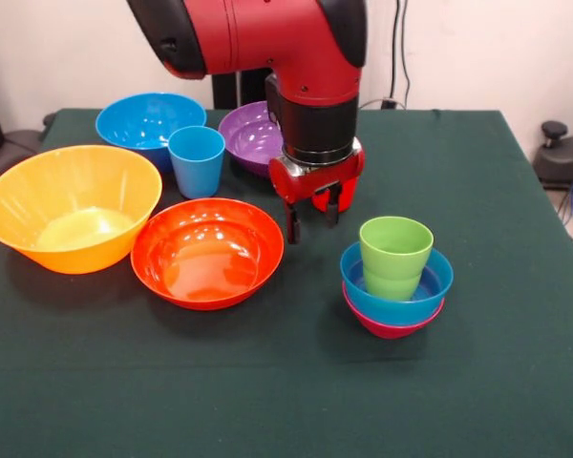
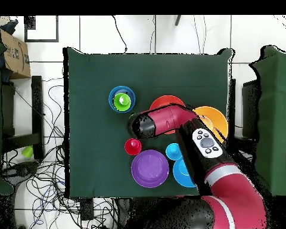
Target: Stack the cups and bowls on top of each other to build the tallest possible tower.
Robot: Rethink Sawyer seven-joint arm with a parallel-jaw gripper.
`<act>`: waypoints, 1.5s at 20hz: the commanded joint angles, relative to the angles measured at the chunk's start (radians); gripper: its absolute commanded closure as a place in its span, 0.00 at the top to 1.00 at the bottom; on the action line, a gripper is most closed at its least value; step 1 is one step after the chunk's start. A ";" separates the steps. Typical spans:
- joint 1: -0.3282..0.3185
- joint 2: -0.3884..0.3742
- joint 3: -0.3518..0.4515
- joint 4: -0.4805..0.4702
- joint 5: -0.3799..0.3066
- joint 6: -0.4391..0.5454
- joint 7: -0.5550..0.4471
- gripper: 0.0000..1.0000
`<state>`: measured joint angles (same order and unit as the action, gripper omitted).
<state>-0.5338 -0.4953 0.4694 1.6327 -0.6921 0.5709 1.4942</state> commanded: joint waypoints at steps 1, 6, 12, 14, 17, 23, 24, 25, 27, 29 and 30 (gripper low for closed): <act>0.023 0.023 -0.059 -0.060 -0.090 -0.046 0.009 1.00; 0.013 -0.005 -0.057 -0.043 -0.075 -0.029 -0.014 1.00; -0.024 -0.106 -0.020 0.004 -0.017 0.075 -0.093 1.00; -0.025 -0.117 -0.015 0.008 -0.009 0.088 -0.097 1.00; -0.021 -0.126 -0.009 0.010 0.002 0.101 -0.092 1.00; -0.014 -0.140 -0.004 0.019 0.015 0.112 -0.083 1.00; -0.016 -0.139 -0.005 0.018 0.011 0.110 -0.088 1.00; -0.019 -0.135 -0.006 0.014 0.008 0.108 -0.092 1.00; -0.021 -0.126 -0.007 0.008 0.001 0.101 -0.095 1.00; -0.023 -0.112 -0.009 0.004 -0.010 0.082 -0.091 1.00; -0.024 -0.107 -0.010 0.003 -0.014 0.075 -0.090 1.00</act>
<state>-0.5565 -0.6452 0.4436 1.6343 -0.6834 0.5666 1.4942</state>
